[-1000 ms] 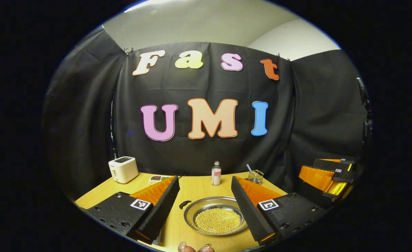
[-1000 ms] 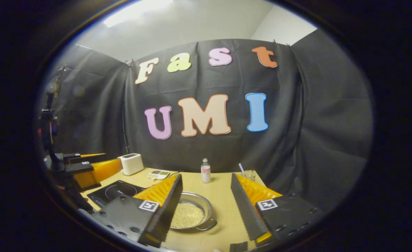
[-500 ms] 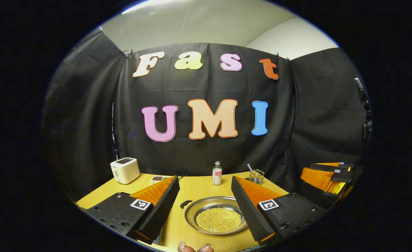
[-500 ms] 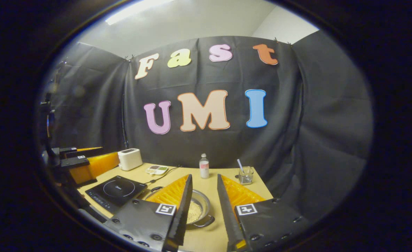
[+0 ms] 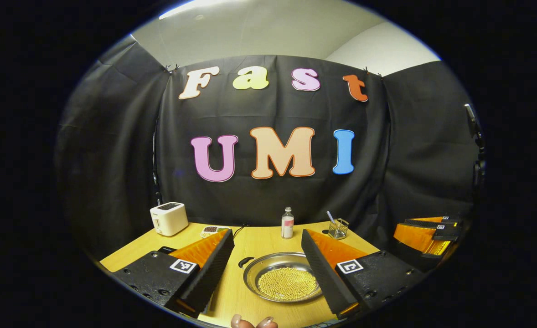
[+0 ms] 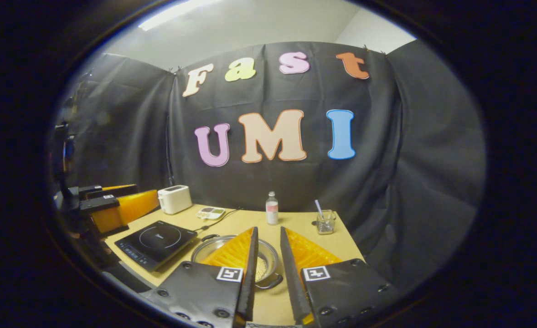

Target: First push the handle of the pot to place it horizontally, then grasp the pot with both hands and set it on the induction cooktop.

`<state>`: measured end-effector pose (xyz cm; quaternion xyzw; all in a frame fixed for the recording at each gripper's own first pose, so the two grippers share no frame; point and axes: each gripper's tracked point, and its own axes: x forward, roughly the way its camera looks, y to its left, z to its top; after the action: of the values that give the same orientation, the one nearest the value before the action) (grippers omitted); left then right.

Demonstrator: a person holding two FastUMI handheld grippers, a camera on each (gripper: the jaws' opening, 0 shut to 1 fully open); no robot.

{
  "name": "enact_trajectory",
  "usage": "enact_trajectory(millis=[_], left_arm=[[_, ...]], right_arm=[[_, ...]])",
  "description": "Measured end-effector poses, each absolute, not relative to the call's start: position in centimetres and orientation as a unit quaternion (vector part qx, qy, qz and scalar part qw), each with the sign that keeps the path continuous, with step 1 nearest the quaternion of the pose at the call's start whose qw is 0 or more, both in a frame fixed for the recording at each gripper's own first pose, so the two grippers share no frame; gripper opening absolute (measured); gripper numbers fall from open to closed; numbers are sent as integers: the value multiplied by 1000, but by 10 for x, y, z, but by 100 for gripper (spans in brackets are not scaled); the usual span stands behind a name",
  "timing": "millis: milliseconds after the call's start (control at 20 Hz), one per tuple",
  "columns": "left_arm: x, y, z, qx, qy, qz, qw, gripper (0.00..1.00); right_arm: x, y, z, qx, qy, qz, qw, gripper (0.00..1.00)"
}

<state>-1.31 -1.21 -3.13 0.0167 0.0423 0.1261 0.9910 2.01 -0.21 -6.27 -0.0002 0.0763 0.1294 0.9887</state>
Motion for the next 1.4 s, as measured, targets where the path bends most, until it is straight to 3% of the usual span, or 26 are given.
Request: enact_trajectory(millis=[150, 200, 300, 450, 550, 650, 700, 850, 950, 1400], left_arm=[[-15, -11, -33, 15, 43, 132, 990, 93], [-14, -9, -34, 16, 44, 133, 990, 93], [-13, -8, -36, 17, 45, 132, 990, 96], [-4, -9, -41, 17, 45, 115, 992, 93], [3, -6, -52, 19, 52, 104, 993, 96], [11, 0, -69, 15, 66, 99, 993, 96], [12, 2, -79, 10, 74, 96, 993, 96], [17, 14, -106, -7, 100, 99, 990, 93], [17, 26, -117, -12, 109, 108, 988, 96], [25, 50, -100, -1, 69, 108, 992, 96]], right_arm=[[33, 3, -82, -13, 82, 123, 989, 18], [20, -6, -66, -11, 79, 124, 989, 3], [16, -1, -74, -3, 92, 130, 987, 0], [22, 0, -91, -5, 113, 121, 986, 1], [24, 10, -117, 3, 147, 121, 982, 4], [23, 16, -150, 13, 190, 119, 974, 0], [22, 19, -165, 19, 208, 117, 971, 4], [24, 30, -202, 32, 254, 112, 960, 4], [25, 36, -227, 37, 281, 109, 953, 0], [26, 38, -305, 42, 363, 75, 928, 2]])
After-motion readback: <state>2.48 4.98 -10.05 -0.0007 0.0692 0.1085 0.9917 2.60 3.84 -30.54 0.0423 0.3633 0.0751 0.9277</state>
